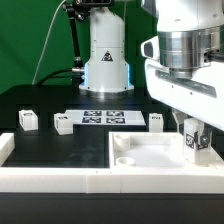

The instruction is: Assemble one leg

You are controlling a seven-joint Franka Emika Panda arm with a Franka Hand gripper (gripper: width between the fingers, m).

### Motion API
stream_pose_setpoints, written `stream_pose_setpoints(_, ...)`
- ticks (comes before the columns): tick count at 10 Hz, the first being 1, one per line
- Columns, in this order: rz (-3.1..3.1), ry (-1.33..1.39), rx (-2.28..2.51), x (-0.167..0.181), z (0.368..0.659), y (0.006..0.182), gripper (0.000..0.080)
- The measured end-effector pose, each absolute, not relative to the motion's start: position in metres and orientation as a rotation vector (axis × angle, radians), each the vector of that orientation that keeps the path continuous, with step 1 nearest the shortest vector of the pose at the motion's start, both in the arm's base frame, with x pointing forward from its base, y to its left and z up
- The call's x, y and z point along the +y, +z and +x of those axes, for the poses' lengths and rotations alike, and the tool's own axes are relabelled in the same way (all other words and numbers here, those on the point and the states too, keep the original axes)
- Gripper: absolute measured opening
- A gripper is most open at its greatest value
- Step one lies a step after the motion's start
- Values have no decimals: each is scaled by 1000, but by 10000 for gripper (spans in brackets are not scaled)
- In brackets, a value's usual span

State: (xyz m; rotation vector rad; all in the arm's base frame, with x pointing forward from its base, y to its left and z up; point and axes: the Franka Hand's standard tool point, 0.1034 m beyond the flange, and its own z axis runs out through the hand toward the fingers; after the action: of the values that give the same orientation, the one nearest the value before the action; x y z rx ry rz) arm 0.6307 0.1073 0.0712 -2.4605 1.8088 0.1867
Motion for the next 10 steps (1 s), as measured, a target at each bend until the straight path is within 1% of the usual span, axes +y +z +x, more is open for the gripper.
stream_pose_setpoints(1,-2365,194,1947,108,630,71,291)
stream_pose_setpoints(4,-2294,218,2022,108,630,71,292)
stream_pose_setpoints(5,-2323,216,1985,108,630,71,397)
stream_pose_setpoints(6,-2339,215,1965,109,630,71,536)
stream_pose_setpoints(7,-2387,212,1902,110,630,71,614)
stream_pose_setpoints(8,-2500,203,1743,111,629,70,614)
stream_pose_setpoints(9,-2580,197,1611,114,628,70,642)
stream_pose_setpoints(10,-2641,190,1501,116,628,70,648)
